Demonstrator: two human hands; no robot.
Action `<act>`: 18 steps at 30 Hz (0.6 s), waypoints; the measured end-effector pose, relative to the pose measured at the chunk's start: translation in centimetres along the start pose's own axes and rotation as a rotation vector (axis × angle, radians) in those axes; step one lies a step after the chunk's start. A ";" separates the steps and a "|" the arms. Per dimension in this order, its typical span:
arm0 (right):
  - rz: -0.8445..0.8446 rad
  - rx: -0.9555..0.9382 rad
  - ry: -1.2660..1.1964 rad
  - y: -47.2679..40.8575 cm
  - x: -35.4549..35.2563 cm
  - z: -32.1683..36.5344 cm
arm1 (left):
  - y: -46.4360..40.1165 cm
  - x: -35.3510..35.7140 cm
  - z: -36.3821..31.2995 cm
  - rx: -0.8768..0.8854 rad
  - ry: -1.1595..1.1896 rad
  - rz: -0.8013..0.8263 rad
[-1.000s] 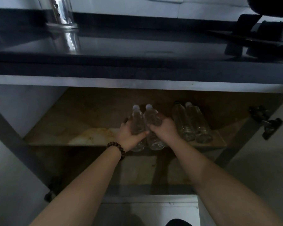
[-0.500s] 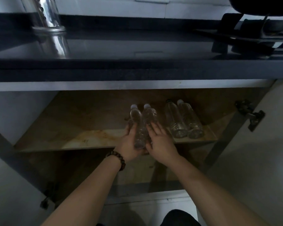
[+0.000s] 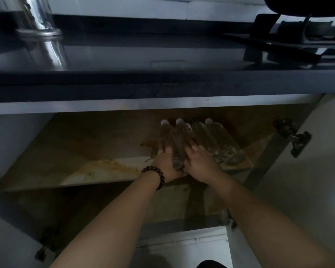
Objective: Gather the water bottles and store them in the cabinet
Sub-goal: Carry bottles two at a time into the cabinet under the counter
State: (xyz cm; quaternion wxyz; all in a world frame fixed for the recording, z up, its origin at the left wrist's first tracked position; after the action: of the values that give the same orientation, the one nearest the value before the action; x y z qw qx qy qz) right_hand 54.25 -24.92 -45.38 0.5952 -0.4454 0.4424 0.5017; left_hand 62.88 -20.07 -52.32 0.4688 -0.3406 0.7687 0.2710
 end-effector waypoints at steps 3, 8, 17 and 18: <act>-0.012 0.003 -0.021 -0.1 0.1 -0.3 | -0.2 0.2 -0.1 0.008 -0.031 0.004; -0.038 -0.009 -0.003 -0.6 0.5 -0.7 | 1.0 -1.0 -0.6 0.038 0.055 0.029; -0.085 0.056 -0.060 2.7 -1.9 0.1 | 7.0 -4.9 -1.3 -0.119 0.121 -0.087; -0.058 0.084 -0.080 3.5 -2.3 0.3 | 8.3 -5.3 -1.5 -0.139 0.114 -0.060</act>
State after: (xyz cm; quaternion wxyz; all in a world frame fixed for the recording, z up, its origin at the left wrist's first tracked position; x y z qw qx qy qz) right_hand 50.58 -24.74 -43.38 0.6449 -0.4122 0.4259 0.4825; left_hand 57.35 -14.65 -46.11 0.4073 -0.4101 0.7628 0.2899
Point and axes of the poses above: each hand's wrist, its own y-axis away from the middle knuckle, its own x-axis out of the palm, z = x × y, the point moved 10 cm from there along -y, towards the middle knuckle, and after that the axes turned 11 degrees about -x, right-handed, at the moved point
